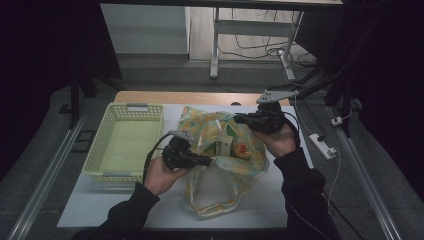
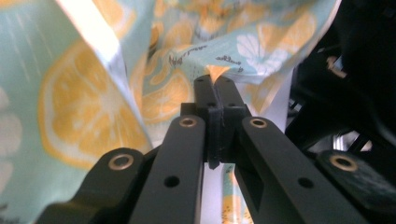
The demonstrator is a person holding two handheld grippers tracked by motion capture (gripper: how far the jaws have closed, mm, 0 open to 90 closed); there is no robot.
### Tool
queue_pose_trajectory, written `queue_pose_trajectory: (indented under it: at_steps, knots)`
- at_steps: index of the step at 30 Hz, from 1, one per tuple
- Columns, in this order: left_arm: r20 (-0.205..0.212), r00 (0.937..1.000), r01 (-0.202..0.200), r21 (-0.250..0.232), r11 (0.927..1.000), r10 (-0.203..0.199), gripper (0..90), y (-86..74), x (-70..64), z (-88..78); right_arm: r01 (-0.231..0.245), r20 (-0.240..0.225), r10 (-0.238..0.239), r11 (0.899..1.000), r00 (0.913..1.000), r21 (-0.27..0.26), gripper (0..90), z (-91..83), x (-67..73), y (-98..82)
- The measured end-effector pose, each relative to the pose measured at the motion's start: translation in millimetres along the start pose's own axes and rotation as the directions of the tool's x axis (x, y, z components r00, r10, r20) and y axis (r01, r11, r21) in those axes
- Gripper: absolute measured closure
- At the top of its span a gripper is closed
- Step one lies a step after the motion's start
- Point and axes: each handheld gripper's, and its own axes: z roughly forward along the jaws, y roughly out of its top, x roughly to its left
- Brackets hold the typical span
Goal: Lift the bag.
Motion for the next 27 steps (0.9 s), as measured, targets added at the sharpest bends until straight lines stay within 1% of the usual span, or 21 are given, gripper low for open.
queue_pose_trajectory:
  at_steps: [2, 6, 13, 16, 18, 21, 24, 27]
  knots:
    - [0.008, 0.9999, 0.01, -0.014, 0.9998, -0.01, 89.8, 5.9, 0.9, -5.5, 0.0, -0.005, -0.001, 1.0, 1.0, -0.003, 89.7, -0.8, 0.4, 1.7]
    - [0.032, 0.9991, 0.03, -0.06, 0.9978, -0.028, 89.8, 21.4, 2.5, -19.5, -0.006, -0.027, 0.006, 1.0, 0.9996, -0.015, 89.7, -3.0, 1.2, 6.6]
    - [0.034, 0.9988, 0.039, -0.103, 0.9939, -0.036, 89.8, 51.6, 5.1, -42.5, -0.004, -0.049, 0.003, 0.999, 0.9988, -0.033, 89.8, -8.6, 4.2, 18.4]
    - [0.034, 0.9987, 0.042, -0.126, 0.9912, -0.038, 89.8, 67.7, 5.4, -54.2, -0.003, -0.053, 0.001, 0.999, 0.9986, -0.044, 89.8, -11.6, 4.9, 24.8]
    - [0.02, 0.9993, 0.035, -0.133, 0.9905, -0.032, 89.8, 77.5, 4.6, -60.6, 0.0, -0.053, -0.002, 0.999, 0.9986, -0.051, 89.8, -13.8, 5.1, 29.1]
    - [0.0, 0.9999, 0.014, -0.142, 0.9898, -0.014, 89.8, 96.6, 2.0, -69.9, 0.002, -0.053, -0.006, 0.998, 0.9986, -0.067, 89.8, -18.7, 5.0, 38.5]
    - [-0.019, 0.9998, -0.012, -0.15, 0.9886, 0.009, 89.8, 115.0, -2.0, -76.5, 0.009, -0.045, -0.013, 0.997, 0.9989, -0.082, 89.8, -24.5, 4.3, 48.2]
    - [-0.034, 0.9993, -0.023, -0.154, 0.9878, 0.018, 89.8, 130.0, -5.0, -80.4, 0.015, -0.029, -0.018, 0.995, 0.9994, -0.097, 89.8, -31.0, 3.7, 57.3]
